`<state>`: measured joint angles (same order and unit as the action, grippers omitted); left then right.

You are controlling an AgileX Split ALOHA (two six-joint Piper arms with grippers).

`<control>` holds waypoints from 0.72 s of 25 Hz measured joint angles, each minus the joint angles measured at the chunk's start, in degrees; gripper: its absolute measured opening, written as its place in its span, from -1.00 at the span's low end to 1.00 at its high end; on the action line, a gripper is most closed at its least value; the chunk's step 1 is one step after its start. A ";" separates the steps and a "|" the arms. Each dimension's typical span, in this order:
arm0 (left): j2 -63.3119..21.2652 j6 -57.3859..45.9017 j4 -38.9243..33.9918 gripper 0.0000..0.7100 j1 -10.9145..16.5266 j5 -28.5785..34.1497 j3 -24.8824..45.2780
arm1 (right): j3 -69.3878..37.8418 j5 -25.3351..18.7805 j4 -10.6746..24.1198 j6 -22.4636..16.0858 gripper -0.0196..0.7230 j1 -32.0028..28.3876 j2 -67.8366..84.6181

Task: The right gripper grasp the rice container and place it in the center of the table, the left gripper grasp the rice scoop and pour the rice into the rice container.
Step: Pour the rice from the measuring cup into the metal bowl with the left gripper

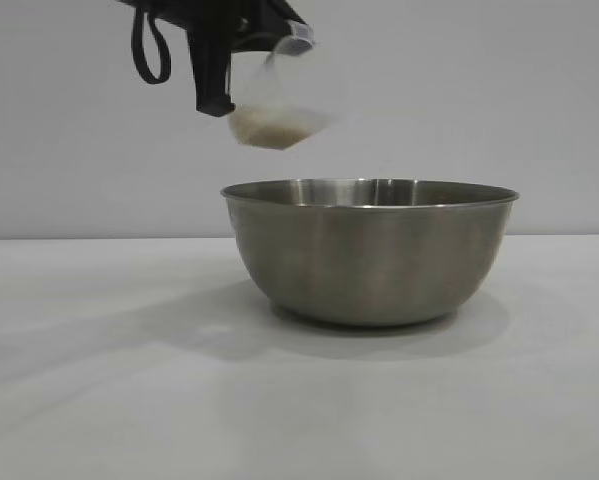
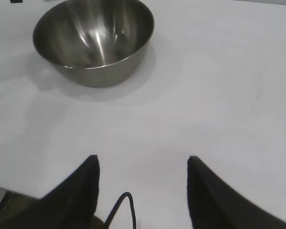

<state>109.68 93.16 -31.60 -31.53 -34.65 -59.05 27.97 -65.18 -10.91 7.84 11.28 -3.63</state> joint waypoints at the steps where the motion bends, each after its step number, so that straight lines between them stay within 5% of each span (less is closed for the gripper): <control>1: 0.49 3.57 0.11 -1.00 -0.09 -0.11 0.00 | 0.00 0.00 0.00 0.00 0.11 0.00 0.00; 8: 1.25 16.29 -1.88 -1.00 -0.35 -6.53 0.00 | 0.00 0.00 0.00 0.00 0.11 0.00 0.00; 18: 1.25 19.01 -7.62 -1.00 -0.35 -8.66 -0.09 | 0.00 0.00 0.00 -0.06 0.11 0.00 0.00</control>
<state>110.93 112.17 -39.22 -31.88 -43.31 -59.14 27.97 -65.18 -10.91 7.79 11.28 -3.63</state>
